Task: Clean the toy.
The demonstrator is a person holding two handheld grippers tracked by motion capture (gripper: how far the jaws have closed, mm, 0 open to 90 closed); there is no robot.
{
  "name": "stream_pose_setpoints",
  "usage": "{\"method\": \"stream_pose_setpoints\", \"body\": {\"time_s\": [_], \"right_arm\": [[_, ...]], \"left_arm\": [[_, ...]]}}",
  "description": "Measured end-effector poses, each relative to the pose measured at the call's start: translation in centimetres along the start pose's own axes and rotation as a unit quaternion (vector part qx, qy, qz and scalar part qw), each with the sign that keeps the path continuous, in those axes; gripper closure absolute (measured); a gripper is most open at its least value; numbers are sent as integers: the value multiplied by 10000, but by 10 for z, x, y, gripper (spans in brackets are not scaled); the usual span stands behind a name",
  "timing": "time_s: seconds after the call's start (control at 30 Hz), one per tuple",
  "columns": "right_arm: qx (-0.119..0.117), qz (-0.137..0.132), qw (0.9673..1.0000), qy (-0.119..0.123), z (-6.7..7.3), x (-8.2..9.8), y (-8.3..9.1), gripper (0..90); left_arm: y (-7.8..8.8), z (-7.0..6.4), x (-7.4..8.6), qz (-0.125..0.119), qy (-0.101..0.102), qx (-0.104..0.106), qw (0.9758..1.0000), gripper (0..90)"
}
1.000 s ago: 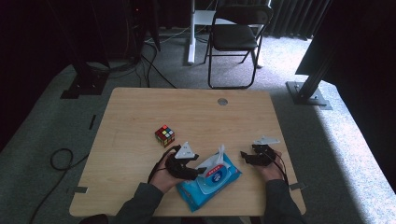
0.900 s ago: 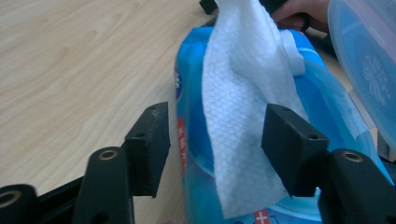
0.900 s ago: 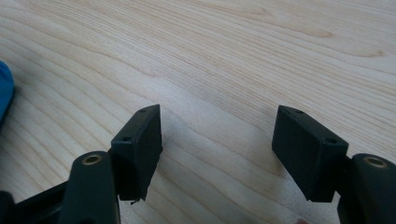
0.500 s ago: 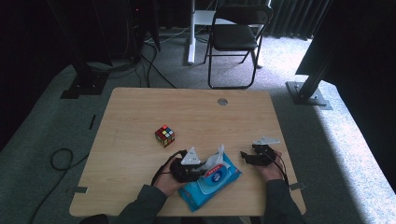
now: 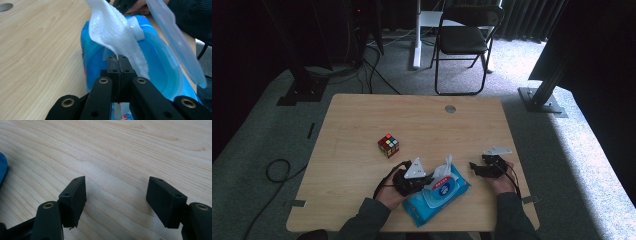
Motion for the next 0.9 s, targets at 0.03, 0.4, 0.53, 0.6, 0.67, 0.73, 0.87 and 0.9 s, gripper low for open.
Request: {"method": "stream_pose_setpoints", "body": {"time_s": [0.03, 0.4, 0.53, 0.6, 0.67, 0.73, 0.87, 0.9], "right_arm": [[0, 1, 10000, 3, 0, 0, 0, 321], [-6, -4, 10000, 6, 0, 0, 0, 320], [-10, -9, 10000, 9, 0, 0, 0, 319], [-12, -9, 10000, 12, 0, 0, 0, 319], [-12, -6, 10000, 9, 0, 0, 0, 319], [-13, -8, 10000, 9, 0, 0, 0, 319], [-22, -11, 10000, 12, 0, 0, 0, 319], [-22, -9, 10000, 19, 0, 0, 0, 319]], "left_arm": [[1, 2, 0, 1, 3, -32, 10000, 900], [16, 30, -1, -171, 297, -437, 9985, 900], [20, 38, 0, -206, 369, -546, 9976, 900], [22, 41, 1, -215, 387, -569, 9974, 900], [23, 44, 1, -213, 405, -607, 9971, 900], [23, 46, 2, -217, 460, -641, 9966, 900], [25, 53, 4, -206, 523, -717, 9958, 900], [26, 55, 5, -213, 550, -743, 9955, 900]]}}
Point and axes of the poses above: each handheld gripper's, and its own axes: y roughly backward along the jaws, x roughly out of its underside, z roughly to its left, the point moved 7 cm from there along -y, roughly forward along the jaws, and after that the axes turned 13 degrees about -x, right-handed, at the moved point
